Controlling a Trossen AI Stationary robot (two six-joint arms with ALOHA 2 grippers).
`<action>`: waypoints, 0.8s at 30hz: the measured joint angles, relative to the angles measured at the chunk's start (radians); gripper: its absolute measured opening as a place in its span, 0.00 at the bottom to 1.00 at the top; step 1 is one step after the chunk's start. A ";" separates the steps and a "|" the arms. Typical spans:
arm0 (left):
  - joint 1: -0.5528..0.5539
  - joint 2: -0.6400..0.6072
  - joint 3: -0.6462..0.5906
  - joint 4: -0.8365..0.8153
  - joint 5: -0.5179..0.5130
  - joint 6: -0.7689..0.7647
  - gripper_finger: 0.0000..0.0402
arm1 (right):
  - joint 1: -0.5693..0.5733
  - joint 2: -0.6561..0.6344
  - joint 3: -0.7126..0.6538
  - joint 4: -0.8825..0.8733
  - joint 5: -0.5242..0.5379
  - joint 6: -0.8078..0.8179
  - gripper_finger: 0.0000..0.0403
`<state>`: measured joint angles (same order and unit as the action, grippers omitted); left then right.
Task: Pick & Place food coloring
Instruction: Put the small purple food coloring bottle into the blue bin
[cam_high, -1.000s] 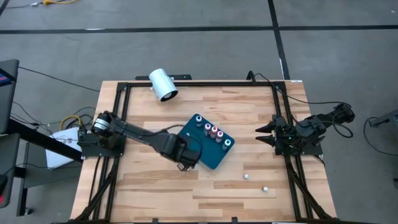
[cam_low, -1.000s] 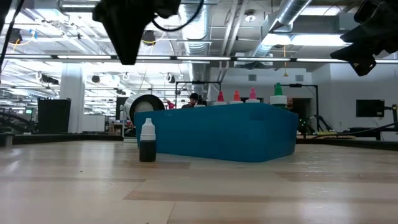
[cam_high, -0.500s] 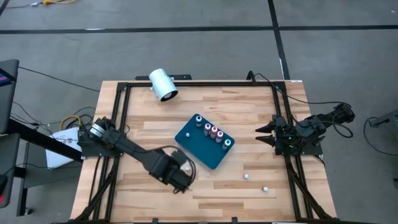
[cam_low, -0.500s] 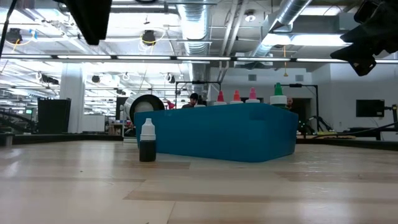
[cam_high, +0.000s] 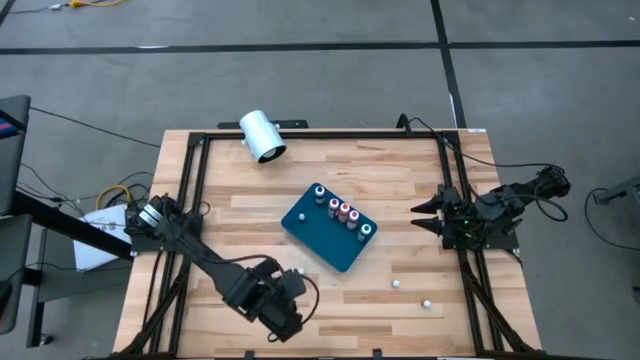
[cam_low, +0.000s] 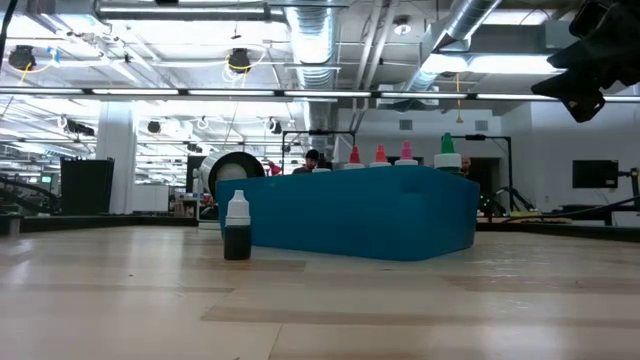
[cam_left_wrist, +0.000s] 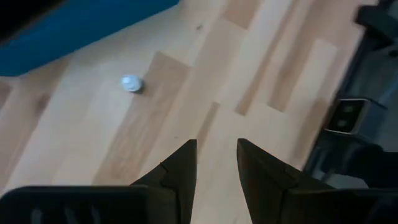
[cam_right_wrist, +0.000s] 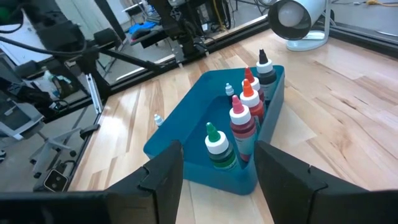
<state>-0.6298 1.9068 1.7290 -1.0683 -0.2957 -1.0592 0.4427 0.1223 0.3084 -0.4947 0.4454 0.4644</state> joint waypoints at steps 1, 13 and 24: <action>-0.005 0.000 0.000 0.015 -0.001 0.008 0.26 | 0.000 0.000 0.000 -0.001 0.000 0.000 0.45; 0.027 0.011 -0.067 0.127 -0.066 -0.027 0.26 | 0.000 0.000 0.000 -0.030 0.000 0.000 0.45; 0.154 0.011 -0.151 0.167 0.026 -0.279 0.26 | 0.000 0.000 0.000 -0.030 0.000 0.007 0.45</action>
<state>-0.4756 1.9179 1.5782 -0.9008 -0.2694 -1.3385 0.4427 0.1222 0.3084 -0.5251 0.4454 0.4713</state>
